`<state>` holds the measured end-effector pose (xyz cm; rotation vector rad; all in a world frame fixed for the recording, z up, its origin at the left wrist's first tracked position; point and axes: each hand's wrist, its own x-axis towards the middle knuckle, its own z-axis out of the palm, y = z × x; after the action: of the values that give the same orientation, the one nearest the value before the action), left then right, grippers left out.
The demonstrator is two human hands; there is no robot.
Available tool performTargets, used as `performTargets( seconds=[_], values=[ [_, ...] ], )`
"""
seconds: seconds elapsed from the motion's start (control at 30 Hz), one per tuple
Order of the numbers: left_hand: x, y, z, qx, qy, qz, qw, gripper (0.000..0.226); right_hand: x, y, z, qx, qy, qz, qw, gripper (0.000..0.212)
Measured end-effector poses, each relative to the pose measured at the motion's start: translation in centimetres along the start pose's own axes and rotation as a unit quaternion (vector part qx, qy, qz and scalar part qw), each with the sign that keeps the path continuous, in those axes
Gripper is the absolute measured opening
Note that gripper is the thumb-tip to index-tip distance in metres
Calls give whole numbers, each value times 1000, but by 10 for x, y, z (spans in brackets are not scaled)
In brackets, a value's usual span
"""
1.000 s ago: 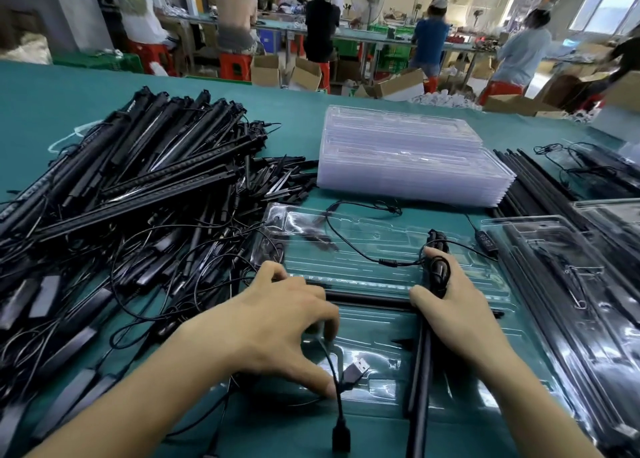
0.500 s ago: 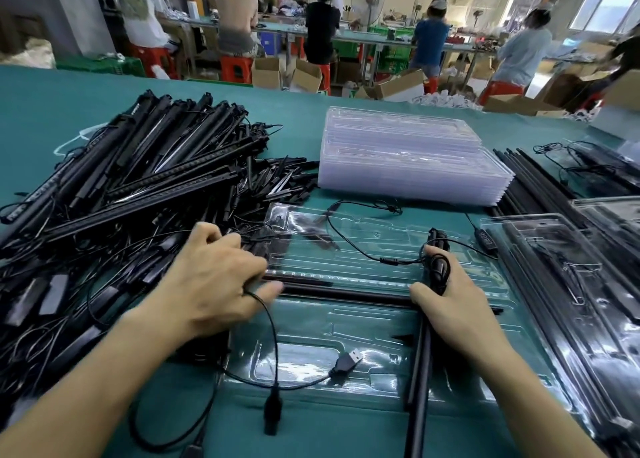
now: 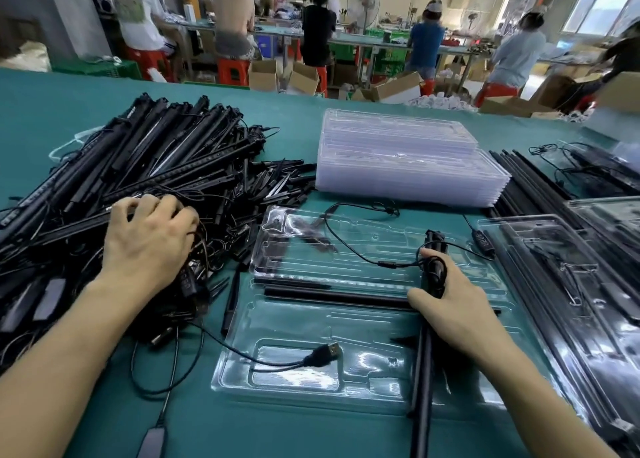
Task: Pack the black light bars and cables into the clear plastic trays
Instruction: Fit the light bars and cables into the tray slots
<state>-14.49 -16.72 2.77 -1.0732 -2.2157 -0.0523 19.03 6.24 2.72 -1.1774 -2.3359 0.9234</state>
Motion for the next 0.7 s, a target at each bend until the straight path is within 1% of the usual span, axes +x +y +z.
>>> performTargets(
  seconds=[0.03, 0.13, 0.23, 0.3, 0.4, 0.43, 0.47, 0.5, 0.57, 0.6, 0.63, 0.67, 0.7],
  values=[
    [4, 2, 0, 3, -6, -12, 1000, 9, 0, 1, 0, 11, 3, -2, 1000, 61],
    [15, 9, -1, 41, -59, -21, 997, 30, 2, 4, -3, 62, 23, -9, 998, 61],
    [21, 25, -12, 74, -168, -37, 982, 47, 5, 4, -10, 128, 47, -17, 991, 63],
    [26, 32, -21, 49, -256, -36, 965, 49, 9, 1, -20, 174, 63, -13, 983, 59],
    [32, 26, -40, -30, -380, -34, 924, 53, 16, -5, -39, 220, 71, -14, 973, 31],
    [33, 23, -47, -79, -405, -30, 910, 53, 18, -6, -43, 225, 68, -18, 972, 29],
    [32, 19, -56, -135, -418, -21, 898, 55, 20, -7, -47, 229, 65, -19, 971, 30],
    [30, 17, -66, -177, -426, -3, 887, 66, 22, -7, -49, 232, 65, -18, 970, 32],
    [27, 15, -88, -233, -439, 28, 867, 104, 26, -6, -53, 230, 70, -12, 971, 36],
    [26, 14, -98, -254, -447, 39, 857, 115, 28, -5, -54, 221, 71, -8, 973, 40],
    [25, 17, -108, -274, -455, 51, 846, 118, 29, -4, -54, 208, 68, -7, 976, 45],
    [23, 22, -115, -279, -458, 67, 841, 116, 29, -3, -53, 194, 62, -10, 979, 49],
    [21, 30, -121, -267, -449, 90, 848, 109, 29, -1, -51, 181, 54, -16, 982, 48]
  ],
)
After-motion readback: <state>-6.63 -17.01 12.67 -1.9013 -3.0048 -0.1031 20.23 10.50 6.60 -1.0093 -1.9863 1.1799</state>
